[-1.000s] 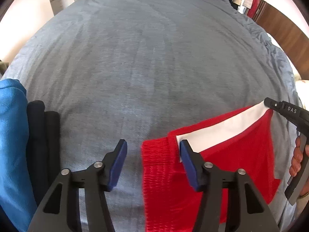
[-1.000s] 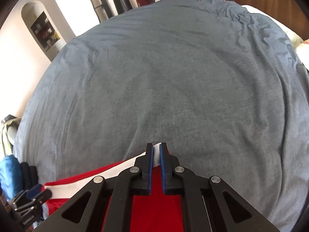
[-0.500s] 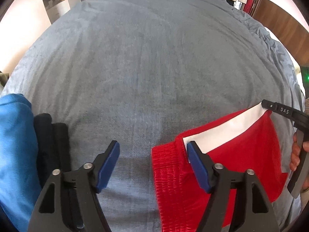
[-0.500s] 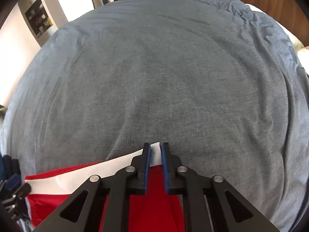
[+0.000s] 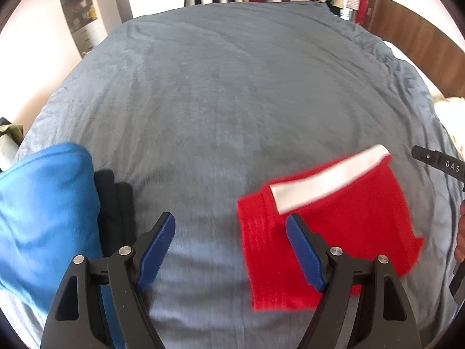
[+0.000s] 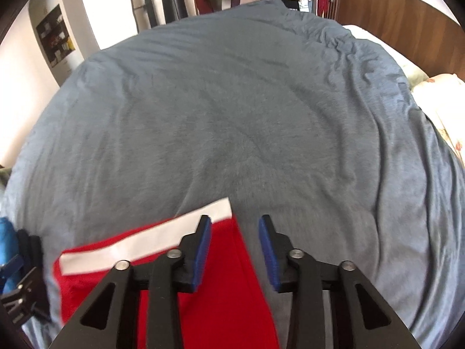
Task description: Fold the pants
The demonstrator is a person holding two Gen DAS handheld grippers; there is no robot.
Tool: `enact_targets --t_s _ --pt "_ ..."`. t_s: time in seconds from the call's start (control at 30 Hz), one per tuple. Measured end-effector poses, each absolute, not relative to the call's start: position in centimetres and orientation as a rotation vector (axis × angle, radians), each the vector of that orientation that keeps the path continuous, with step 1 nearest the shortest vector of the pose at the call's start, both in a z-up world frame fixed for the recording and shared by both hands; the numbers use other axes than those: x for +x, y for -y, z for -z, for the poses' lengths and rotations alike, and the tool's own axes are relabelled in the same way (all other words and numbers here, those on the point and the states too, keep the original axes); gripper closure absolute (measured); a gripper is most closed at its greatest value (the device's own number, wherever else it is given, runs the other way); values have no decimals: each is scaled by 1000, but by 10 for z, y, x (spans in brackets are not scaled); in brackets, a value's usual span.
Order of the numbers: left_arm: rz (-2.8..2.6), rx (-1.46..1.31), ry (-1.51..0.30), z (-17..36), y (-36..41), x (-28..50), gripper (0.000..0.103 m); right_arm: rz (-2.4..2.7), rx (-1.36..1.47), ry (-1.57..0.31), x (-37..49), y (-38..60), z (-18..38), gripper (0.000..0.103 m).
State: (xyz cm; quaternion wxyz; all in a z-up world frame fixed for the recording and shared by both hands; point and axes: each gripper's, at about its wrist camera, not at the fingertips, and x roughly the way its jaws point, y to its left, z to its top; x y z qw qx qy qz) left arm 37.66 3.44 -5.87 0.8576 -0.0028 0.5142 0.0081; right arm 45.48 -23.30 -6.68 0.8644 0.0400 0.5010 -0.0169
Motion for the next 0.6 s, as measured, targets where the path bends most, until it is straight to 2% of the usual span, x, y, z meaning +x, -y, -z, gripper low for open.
enact_targets --t_s 0.33,0.6 --pt "75 -48 -1149 78 -27 331 25 50 142 -1091 376 240 56 59" --pt "92 -90 -1174 104 -28 337 33 180 223 -1171 330 249 79 59"
